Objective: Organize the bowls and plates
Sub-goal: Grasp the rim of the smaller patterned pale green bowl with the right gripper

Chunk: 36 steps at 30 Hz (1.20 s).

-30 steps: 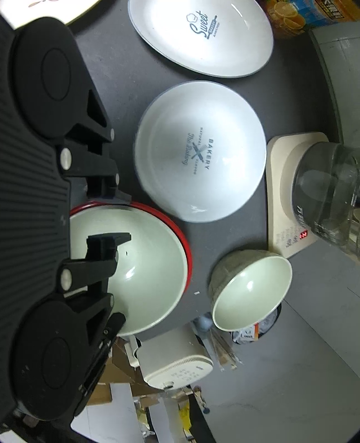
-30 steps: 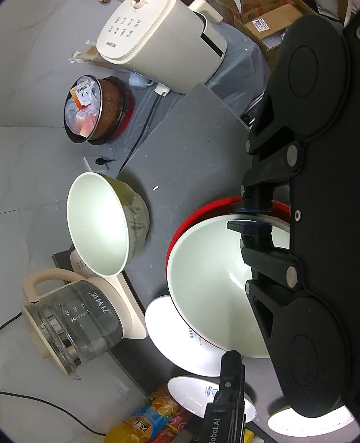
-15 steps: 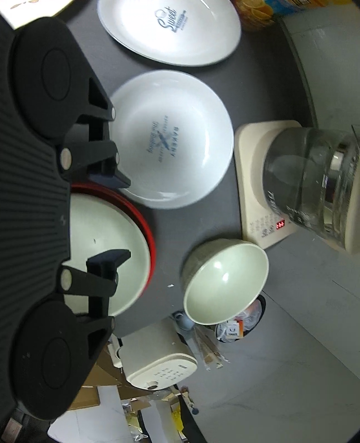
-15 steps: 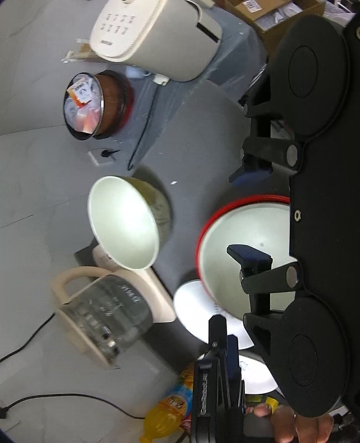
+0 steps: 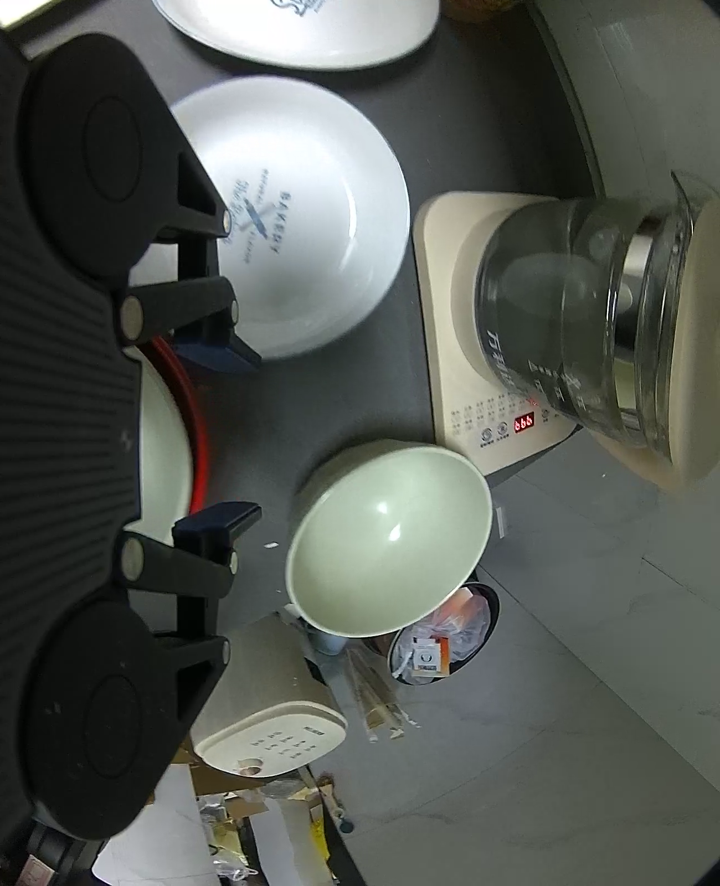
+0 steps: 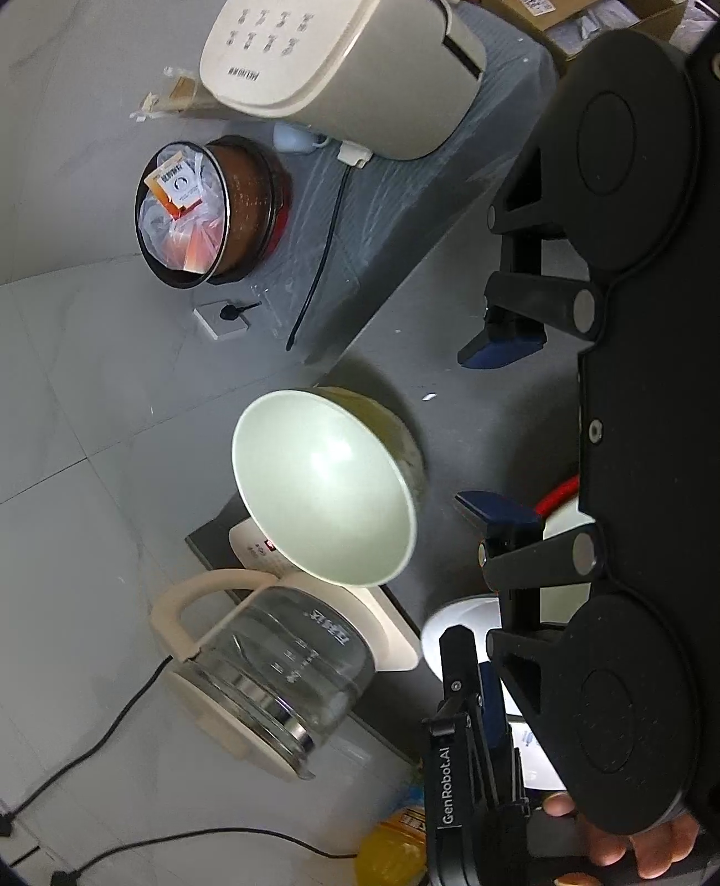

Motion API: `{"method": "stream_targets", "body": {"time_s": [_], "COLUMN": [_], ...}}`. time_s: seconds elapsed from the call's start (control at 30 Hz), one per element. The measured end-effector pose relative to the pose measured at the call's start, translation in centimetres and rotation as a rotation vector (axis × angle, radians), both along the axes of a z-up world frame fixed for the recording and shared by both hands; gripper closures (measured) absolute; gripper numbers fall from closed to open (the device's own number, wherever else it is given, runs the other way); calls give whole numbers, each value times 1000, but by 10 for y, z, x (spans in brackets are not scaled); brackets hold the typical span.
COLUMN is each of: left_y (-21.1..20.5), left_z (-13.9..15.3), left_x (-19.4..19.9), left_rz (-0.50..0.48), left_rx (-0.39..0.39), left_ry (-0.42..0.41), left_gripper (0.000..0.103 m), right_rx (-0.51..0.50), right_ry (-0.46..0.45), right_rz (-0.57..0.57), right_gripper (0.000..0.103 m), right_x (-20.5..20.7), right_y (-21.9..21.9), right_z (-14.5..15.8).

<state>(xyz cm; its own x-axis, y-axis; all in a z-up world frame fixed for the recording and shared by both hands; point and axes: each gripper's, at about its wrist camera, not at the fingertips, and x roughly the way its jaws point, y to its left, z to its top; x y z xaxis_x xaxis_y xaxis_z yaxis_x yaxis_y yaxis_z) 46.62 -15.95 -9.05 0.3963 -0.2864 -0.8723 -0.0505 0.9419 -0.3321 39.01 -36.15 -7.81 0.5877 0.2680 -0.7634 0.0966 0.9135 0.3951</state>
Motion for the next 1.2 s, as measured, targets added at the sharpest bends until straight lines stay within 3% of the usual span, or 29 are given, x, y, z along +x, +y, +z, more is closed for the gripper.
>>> {"method": "stream_targets", "body": {"time_s": [0.73, 0.83, 0.9, 0.97, 1.07, 1.2], "left_y": [-33, -34, -34, -33, -34, -37], "left_z": [-48, -56, -62, -68, -75, -73], "left_x": [72, 76, 78, 79, 80, 79], "left_rz": [63, 80, 93, 112, 112, 105], "left_rx": [-15, -22, -18, -20, -47, -28], "left_ry": [19, 35, 50, 77, 87, 89], "left_gripper": [55, 59, 67, 79, 85, 86], "right_rx": [70, 76, 84, 85, 113, 73], "right_ry": [77, 99, 114, 120, 143, 129], "right_rz": [33, 35, 35, 33, 33, 42], "right_gripper": [51, 52, 53, 61, 77, 81], "right_x": [99, 105, 109, 112, 116, 113], "right_y": [-18, -18, -18, -17, -17, -11], "right_z": [-49, -57, -62, -67, -77, -73]}}
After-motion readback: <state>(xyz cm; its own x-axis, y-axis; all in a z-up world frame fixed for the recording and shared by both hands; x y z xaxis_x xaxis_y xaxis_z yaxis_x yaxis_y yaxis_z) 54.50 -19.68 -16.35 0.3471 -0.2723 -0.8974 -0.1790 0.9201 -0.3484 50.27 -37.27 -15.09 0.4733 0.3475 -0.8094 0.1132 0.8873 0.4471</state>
